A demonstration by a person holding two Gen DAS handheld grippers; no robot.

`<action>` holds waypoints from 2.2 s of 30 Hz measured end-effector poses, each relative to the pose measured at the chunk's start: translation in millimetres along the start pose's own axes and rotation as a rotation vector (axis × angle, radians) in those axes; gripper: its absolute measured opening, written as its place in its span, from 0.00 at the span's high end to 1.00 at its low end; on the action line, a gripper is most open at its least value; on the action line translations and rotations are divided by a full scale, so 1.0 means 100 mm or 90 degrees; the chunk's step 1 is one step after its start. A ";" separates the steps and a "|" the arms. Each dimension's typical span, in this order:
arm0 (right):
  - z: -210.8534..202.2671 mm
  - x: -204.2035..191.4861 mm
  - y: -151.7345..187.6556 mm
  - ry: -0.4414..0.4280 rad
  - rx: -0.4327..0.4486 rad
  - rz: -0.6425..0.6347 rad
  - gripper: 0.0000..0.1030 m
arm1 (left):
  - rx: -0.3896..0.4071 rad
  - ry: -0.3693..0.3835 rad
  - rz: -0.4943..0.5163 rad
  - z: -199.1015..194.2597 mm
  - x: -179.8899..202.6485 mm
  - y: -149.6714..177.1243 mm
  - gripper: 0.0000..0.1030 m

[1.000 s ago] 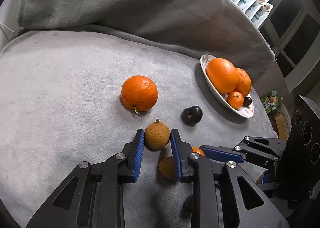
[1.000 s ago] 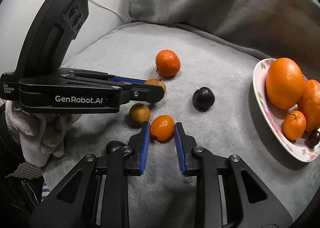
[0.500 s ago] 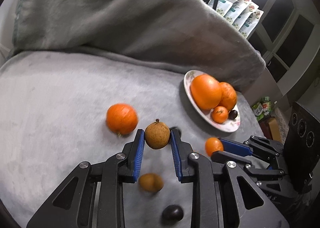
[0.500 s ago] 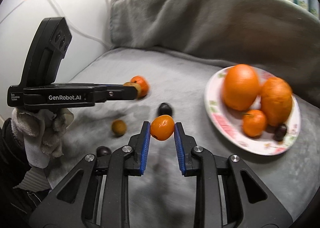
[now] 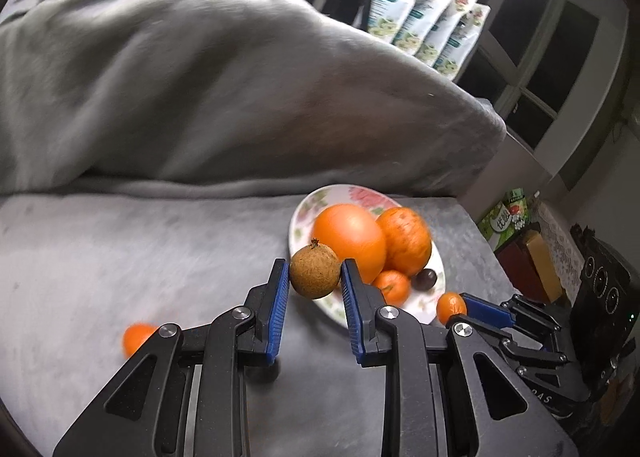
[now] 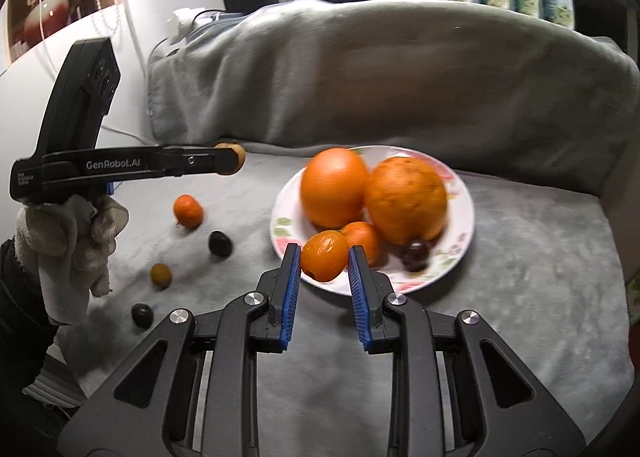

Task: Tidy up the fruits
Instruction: 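Carry the tangerine and brown fruit onto the plate and open both grippers, then withdraw both open grippers from the plate toward the remaining fruits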

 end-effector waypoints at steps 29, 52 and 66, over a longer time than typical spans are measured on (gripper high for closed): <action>0.19 0.21 0.06 0.023 -0.008 0.009 0.75 | -0.057 0.032 0.058 0.82 0.52 -0.37 0.76; 0.02 0.18 -0.01 0.047 0.039 -0.002 0.12 | -0.060 0.012 0.058 0.80 0.57 -0.40 0.21; -0.10 0.15 -0.09 0.058 0.056 0.002 0.06 | -0.026 -0.014 0.097 0.68 0.67 -0.44 0.21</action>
Point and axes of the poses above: each gripper's, at about its wrist camera, not at the fingertips, and z roughly the way its jaws point, x to its right, y to its underside, the point moved 5 cm from there along z, roughly the way its jaws point, and after that the axes turned 10 degrees about x, right-handed, at the moved point
